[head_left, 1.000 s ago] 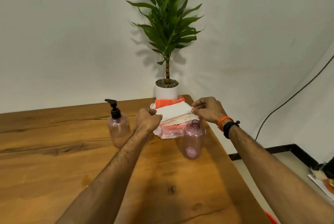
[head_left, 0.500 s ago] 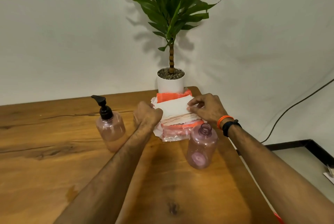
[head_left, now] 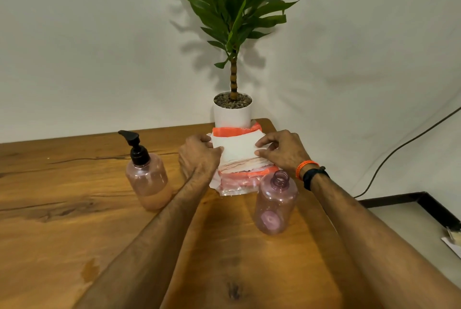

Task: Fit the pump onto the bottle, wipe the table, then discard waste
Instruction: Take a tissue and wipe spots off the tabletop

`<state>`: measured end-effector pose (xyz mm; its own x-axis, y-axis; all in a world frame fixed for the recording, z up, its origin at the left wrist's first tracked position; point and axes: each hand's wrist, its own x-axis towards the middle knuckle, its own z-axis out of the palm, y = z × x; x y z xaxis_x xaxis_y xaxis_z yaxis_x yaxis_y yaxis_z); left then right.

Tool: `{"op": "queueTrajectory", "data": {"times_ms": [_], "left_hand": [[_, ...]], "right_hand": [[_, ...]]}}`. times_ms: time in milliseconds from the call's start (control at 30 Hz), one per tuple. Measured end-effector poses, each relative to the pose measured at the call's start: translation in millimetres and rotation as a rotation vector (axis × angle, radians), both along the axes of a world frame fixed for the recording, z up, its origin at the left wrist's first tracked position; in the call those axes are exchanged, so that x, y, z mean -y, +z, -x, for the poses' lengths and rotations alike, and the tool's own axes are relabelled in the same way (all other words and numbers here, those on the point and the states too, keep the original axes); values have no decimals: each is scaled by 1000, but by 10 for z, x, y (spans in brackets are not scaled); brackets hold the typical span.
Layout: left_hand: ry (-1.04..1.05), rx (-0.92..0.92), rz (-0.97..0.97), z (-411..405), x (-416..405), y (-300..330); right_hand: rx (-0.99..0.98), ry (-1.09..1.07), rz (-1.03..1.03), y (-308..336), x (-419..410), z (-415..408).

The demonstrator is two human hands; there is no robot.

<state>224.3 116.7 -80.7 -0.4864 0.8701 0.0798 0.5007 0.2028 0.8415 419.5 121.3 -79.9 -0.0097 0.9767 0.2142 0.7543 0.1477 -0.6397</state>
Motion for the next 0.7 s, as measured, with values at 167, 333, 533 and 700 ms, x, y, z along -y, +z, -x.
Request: {"op": "queueTrajectory", "data": {"times_ms": [167, 333, 533, 700], "left_hand": [[-5, -18, -100, -24, 27, 24], [-72, 14, -151, -22, 106, 148], [-161, 62, -313, 23, 344, 536], [-177, 95, -384, 107, 614, 936]], "right_hand": [[-12, -2, 10, -12, -23, 5], [-65, -19, 15, 49, -7, 11], [-173, -107, -148, 392, 179, 70], [-333, -93, -138, 760, 424, 124]]}}
